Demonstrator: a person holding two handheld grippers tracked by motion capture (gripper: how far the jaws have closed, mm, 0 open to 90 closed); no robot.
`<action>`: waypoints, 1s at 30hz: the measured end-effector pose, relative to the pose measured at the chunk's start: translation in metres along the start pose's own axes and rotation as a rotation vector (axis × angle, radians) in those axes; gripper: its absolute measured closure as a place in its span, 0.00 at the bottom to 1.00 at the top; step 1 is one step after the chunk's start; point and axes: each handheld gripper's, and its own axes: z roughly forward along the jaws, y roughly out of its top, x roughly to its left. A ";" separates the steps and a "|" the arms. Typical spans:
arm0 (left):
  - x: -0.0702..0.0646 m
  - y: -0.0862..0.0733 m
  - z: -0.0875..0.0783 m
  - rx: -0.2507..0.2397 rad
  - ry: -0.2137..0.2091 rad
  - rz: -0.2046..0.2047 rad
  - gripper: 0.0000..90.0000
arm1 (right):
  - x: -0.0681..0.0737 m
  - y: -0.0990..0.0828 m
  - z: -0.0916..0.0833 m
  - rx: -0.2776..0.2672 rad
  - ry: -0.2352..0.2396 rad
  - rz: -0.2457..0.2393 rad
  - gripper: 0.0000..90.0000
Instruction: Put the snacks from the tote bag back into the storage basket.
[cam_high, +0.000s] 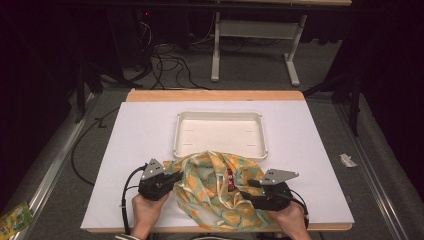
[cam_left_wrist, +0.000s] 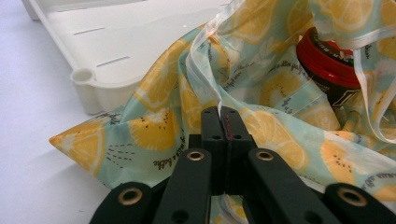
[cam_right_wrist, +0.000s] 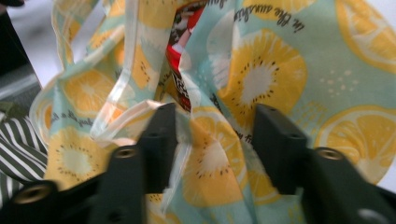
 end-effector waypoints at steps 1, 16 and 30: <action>0.000 0.000 0.000 0.000 0.000 0.001 1.00 | 0.000 0.000 0.001 0.005 0.001 -0.013 0.72; -0.002 0.004 -0.003 -0.011 -0.003 0.020 1.00 | -0.011 0.005 -0.027 -0.100 -0.037 -0.006 1.00; -0.006 0.009 -0.003 -0.016 -0.004 0.039 1.00 | -0.047 -0.004 -0.049 -0.179 -0.155 0.114 1.00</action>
